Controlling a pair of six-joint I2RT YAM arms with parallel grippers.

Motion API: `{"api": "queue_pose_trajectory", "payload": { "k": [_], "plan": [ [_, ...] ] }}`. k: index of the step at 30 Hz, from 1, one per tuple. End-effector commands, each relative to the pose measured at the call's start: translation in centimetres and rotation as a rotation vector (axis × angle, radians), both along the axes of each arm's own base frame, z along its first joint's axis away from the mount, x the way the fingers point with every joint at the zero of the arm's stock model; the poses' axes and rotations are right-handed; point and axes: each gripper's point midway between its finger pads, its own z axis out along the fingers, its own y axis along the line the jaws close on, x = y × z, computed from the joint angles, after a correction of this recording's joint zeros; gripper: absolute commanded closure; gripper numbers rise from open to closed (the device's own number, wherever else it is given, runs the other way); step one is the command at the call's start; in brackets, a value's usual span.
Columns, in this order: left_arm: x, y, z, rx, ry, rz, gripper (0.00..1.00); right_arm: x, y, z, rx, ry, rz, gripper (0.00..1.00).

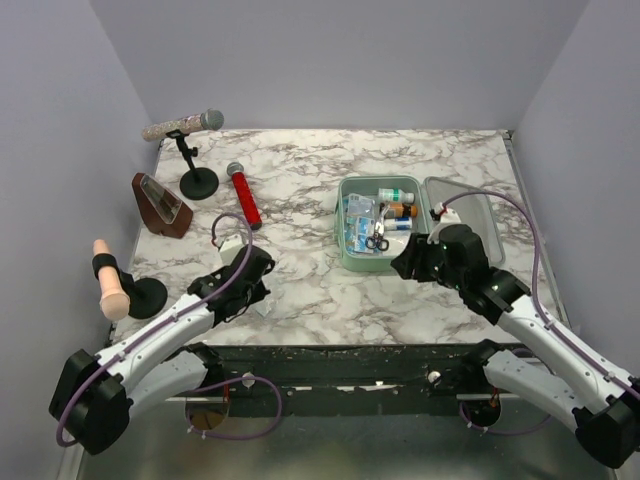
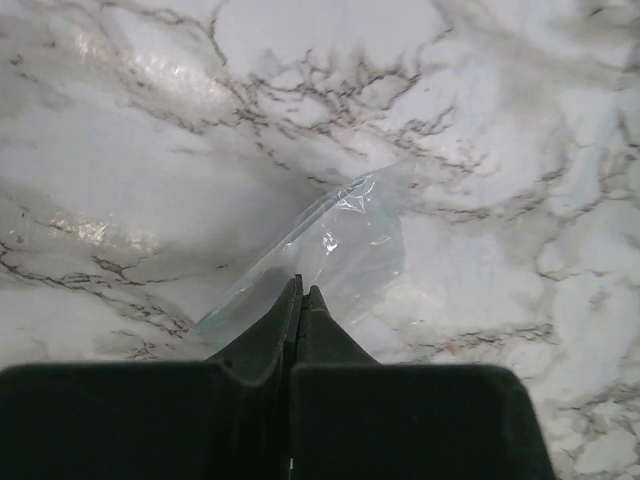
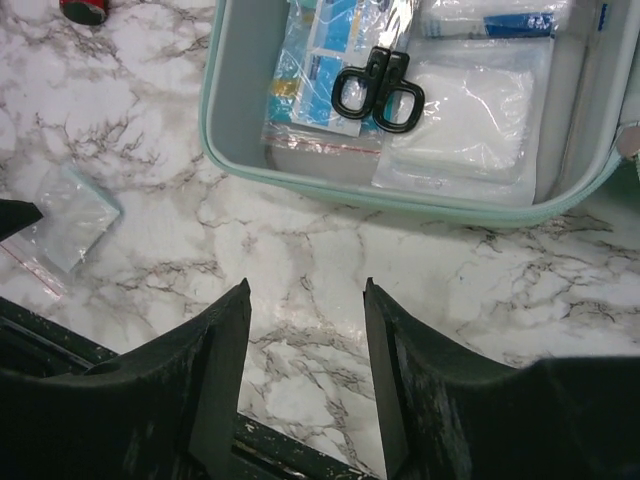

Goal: Organize the medicine kit

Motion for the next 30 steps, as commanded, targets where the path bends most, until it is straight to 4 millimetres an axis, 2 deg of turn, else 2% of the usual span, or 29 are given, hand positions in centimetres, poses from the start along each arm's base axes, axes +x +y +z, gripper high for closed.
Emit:
{"api": "queue_pose_trajectory", "payload": {
  "k": [1, 3, 9, 13, 14, 15, 17, 20, 22, 25, 30],
  "plan": [
    [2.0, -2.1, 4.7, -0.119, -0.15, -0.047, 1.0, 2.1, 0.6, 1.9, -0.019, -0.031, -0.028, 0.41],
    [2.2, -2.5, 5.8, -0.143, -0.182, -0.059, 1.0, 2.8, 1.5, 2.2, -0.019, -0.031, 0.006, 0.4],
    [2.9, -3.4, 9.2, -0.216, -0.298, -0.098, 1.0, 5.5, 4.3, 1.2, -0.041, 0.01, 0.06, 0.39],
    [2.8, -3.0, 9.8, -0.197, -0.321, -0.119, 1.0, 6.9, 5.8, 0.5, -0.061, 0.044, 0.096, 0.38],
    [2.8, -2.7, 9.4, -0.17, -0.307, -0.117, 0.88, 7.1, 6.1, 0.6, -0.06, 0.044, 0.099, 0.38],
    [2.5, -2.2, 8.5, -0.131, -0.269, -0.109, 0.66, 7.3, 6.4, 0.7, -0.058, 0.045, 0.104, 0.37],
    [2.0, -1.5, 6.8, -0.065, -0.195, -0.117, 0.37, 7.5, 6.8, 1.0, -0.051, 0.035, 0.113, 0.36],
    [1.1, -2.0, 4.6, -0.025, -0.107, -0.166, 0.19, 7.4, 7.1, 0.8, -0.046, 0.036, 0.123, 0.35],
    [0.8, -2.4, 3.4, 0.004, -0.081, -0.192, 0.15, 7.2, 7.3, 0.3, -0.046, 0.047, 0.127, 0.35],
    [0.5, -3.0, 1.9, 0.051, -0.043, -0.227, 0.15, 6.9, 7.3, -0.2, -0.044, 0.059, 0.13, 0.35],
    [0.4, -4.3, -0.2, 0.123, 0.012, -0.289, 0.22, 6.3, 6.8, 0.1, -0.047, 0.05, 0.129, 0.35]
  ]
}}
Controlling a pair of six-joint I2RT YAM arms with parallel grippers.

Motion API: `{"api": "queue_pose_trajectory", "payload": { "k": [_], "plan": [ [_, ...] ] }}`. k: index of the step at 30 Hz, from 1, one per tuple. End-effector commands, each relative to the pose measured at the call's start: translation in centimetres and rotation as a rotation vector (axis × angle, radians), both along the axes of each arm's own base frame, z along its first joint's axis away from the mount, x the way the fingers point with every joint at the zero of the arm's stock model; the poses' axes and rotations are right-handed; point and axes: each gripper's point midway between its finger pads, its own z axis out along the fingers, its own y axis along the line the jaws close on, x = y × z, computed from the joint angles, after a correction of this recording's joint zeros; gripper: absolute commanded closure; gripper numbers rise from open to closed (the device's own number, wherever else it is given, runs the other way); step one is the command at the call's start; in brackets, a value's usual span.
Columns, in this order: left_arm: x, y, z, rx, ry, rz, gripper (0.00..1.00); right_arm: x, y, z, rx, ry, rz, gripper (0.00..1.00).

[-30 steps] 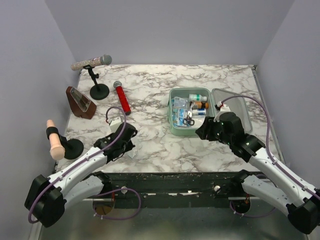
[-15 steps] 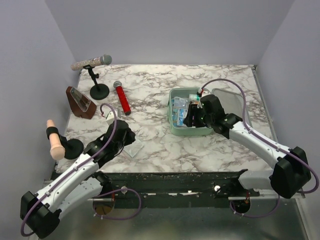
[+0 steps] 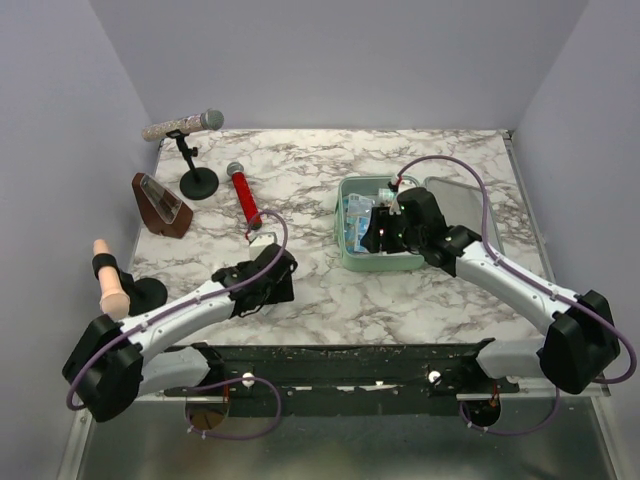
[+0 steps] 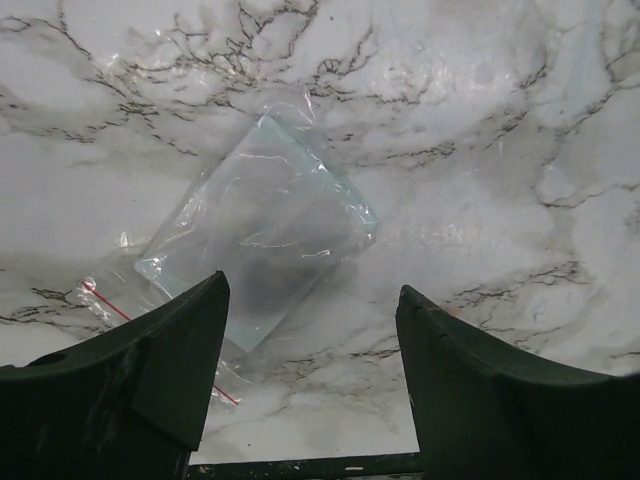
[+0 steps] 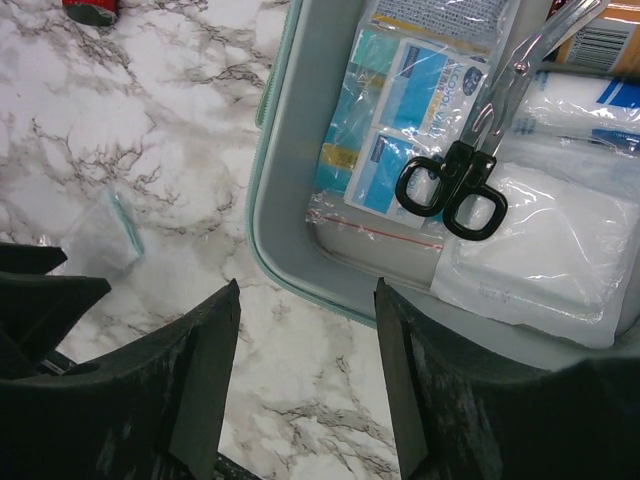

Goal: Organize the medicine kit

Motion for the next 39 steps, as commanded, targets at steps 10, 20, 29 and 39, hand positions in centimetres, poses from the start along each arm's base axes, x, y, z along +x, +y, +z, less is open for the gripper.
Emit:
{"api": "queue_pose_trajectory", "payload": {
  "k": [10, 20, 29, 39],
  "plan": [
    [-0.1, -0.1, -4.1, 0.265, 0.094, -0.088, 0.32, -1.7, -0.9, 0.9, 0.015, -0.036, 0.017, 0.35],
    [-0.2, 0.4, -4.8, 0.297, 0.109, -0.072, 0.66, -1.9, -1.2, 1.6, 0.014, -0.055, 0.013, 0.35],
    [0.1, 0.1, -3.4, 0.249, 0.061, -0.055, 1.0, -2.1, -1.3, 1.6, 0.019, -0.05, 0.015, 0.35],
    [1.2, -3.6, 7.8, -0.182, -0.26, -0.09, 1.0, 0.4, 1.3, 1.5, 0.009, -0.03, 0.062, 0.3]
  ]
}}
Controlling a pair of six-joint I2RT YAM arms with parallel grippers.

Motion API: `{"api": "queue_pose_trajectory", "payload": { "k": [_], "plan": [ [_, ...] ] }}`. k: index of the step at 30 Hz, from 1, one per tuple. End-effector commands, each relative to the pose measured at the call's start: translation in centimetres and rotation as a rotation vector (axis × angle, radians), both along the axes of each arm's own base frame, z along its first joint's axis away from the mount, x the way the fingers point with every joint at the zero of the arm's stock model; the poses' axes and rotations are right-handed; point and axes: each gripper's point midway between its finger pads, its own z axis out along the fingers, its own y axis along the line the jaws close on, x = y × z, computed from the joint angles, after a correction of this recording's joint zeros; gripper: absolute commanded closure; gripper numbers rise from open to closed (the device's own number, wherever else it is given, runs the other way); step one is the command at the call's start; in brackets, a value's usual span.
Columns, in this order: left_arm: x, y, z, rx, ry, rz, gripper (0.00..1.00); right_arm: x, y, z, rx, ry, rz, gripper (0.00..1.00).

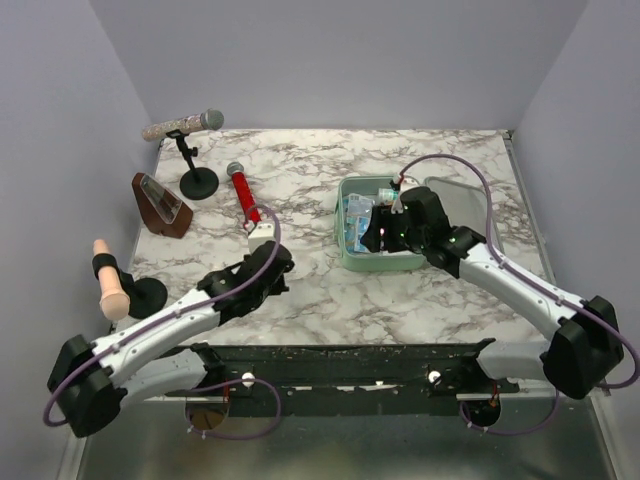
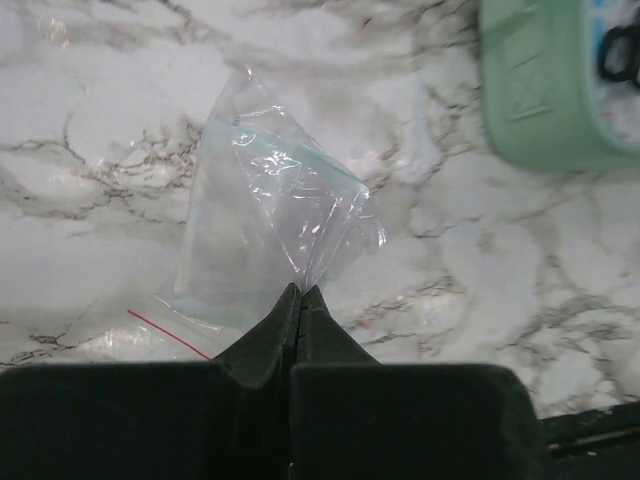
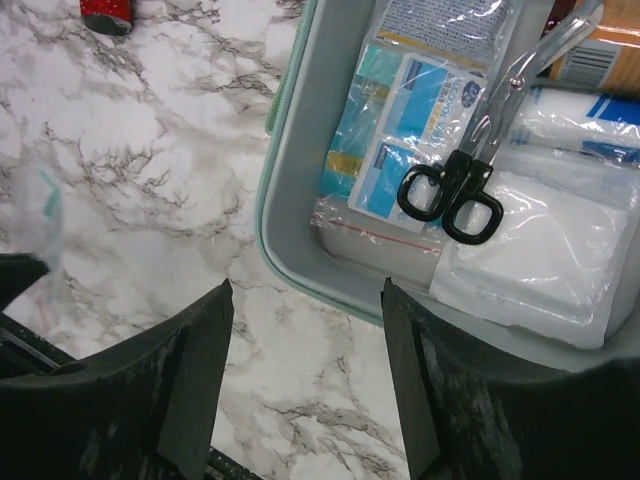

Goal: Organize the medicine kit

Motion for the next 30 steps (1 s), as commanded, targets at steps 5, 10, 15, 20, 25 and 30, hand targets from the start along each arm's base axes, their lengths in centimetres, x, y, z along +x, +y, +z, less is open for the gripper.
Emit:
{"api": "queue_pose_trajectory", "payload": {
  "k": [5, 10, 15, 20, 25, 30],
  "plan": [
    [0.0, -1.8, 9.9, -0.312, -0.246, -0.063, 1.0, 2.1, 3.1, -2.2, -0.077, 0.052, 0.071, 0.3],
    [-0.2, -1.6, 11.7, -0.341, -0.285, -0.076, 1.0, 2.4, 3.7, -6.4, -0.15, 0.164, 0.071, 0.36],
    [-0.4, -1.3, 12.1, -0.348, -0.3, -0.075, 1.0, 1.3, 5.4, -7.6, -0.12, 0.186, 0.146, 0.36],
    [-0.5, -0.8, 12.6, -0.355, -0.324, -0.071, 1.0, -0.3, 8.2, -8.0, -0.088, 0.186, 0.27, 0.36],
    [-0.6, -0.4, 12.9, -0.355, -0.337, -0.063, 1.0, -2.0, 11.1, -8.7, -0.104, 0.189, 0.376, 0.38],
    [-0.8, 0.3, 13.3, -0.357, -0.348, -0.046, 1.0, -3.2, 13.5, -8.9, -0.101, 0.209, 0.407, 0.38]
  ]
}}
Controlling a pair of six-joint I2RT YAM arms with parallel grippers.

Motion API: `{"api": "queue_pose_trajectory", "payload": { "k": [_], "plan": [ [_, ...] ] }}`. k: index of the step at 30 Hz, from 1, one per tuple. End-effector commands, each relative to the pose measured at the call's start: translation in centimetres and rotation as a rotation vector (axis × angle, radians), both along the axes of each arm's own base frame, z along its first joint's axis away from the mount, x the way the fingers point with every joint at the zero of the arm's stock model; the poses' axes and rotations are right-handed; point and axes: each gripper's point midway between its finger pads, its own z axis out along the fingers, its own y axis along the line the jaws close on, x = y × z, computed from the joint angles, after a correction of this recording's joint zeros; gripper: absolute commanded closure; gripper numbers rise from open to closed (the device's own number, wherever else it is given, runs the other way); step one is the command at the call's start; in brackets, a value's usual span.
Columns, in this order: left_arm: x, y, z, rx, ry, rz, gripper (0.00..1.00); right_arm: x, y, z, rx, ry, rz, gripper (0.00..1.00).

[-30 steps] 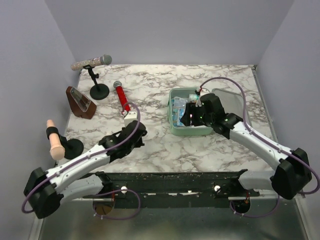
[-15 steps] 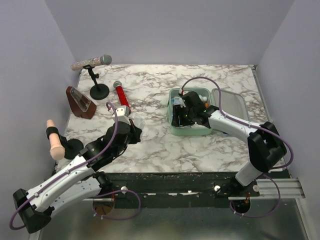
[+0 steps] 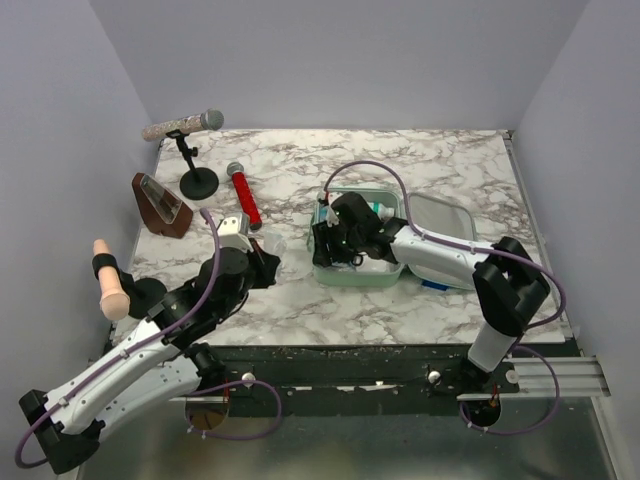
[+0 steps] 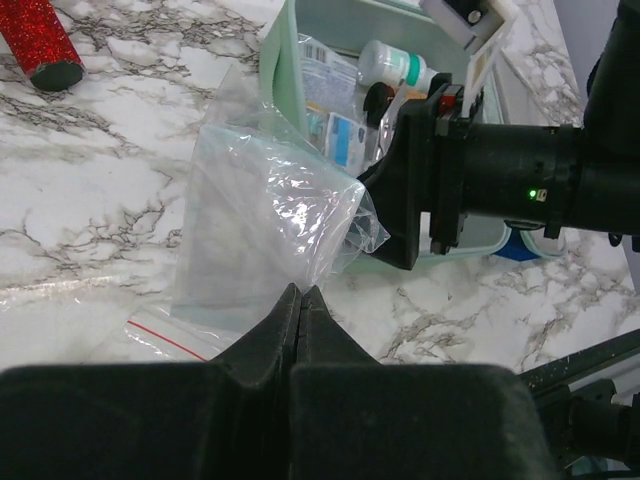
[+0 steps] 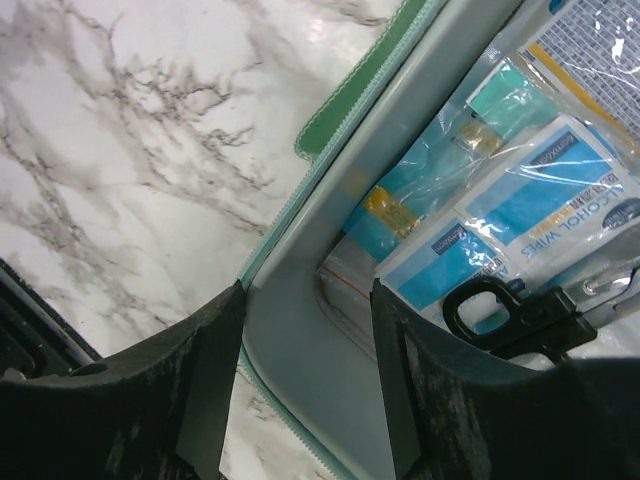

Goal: Organize the medicine kit

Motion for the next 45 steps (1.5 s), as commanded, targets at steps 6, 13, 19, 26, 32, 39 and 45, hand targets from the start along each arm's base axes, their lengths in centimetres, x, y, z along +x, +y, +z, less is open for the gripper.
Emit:
{"api": "queue_pose_trajectory", "payload": {
  "k": [6, 13, 19, 26, 32, 39, 45],
  "plan": [
    [-0.4, 1.7, 1.2, 0.0, -0.026, 0.044, 1.0, -4.3, 5.4, -1.0, 0.015, 0.095, 0.142, 0.38],
    [-0.8, 3.1, 2.0, -0.011, -0.046, 0.087, 1.0, -4.8, 7.6, -0.5, 0.037, 0.113, 0.143, 0.37],
    [-0.9, 3.4, 2.4, -0.015, -0.061, 0.094, 1.0, -2.1, 4.4, 2.9, 0.029, -0.017, -0.033, 0.31],
    [-0.1, 1.9, 2.7, -0.009, -0.071, 0.053, 1.0, -1.2, -2.8, 9.4, 0.041, -0.166, -0.186, 0.25],
    [0.7, 0.0, 2.6, -0.019, -0.083, 0.007, 1.0, -1.0, -13.2, 8.4, 0.052, -0.145, -0.456, 0.22],
    [1.8, -3.1, 2.4, -0.042, -0.078, -0.065, 1.0, -0.3, -23.9, 3.5, 0.058, -0.047, -0.846, 0.22],
    [2.3, -6.3, 2.4, -0.057, -0.066, -0.168, 1.0, -1.3, -28.8, 1.5, 0.136, 0.031, -1.05, 0.21]
  ]
}}
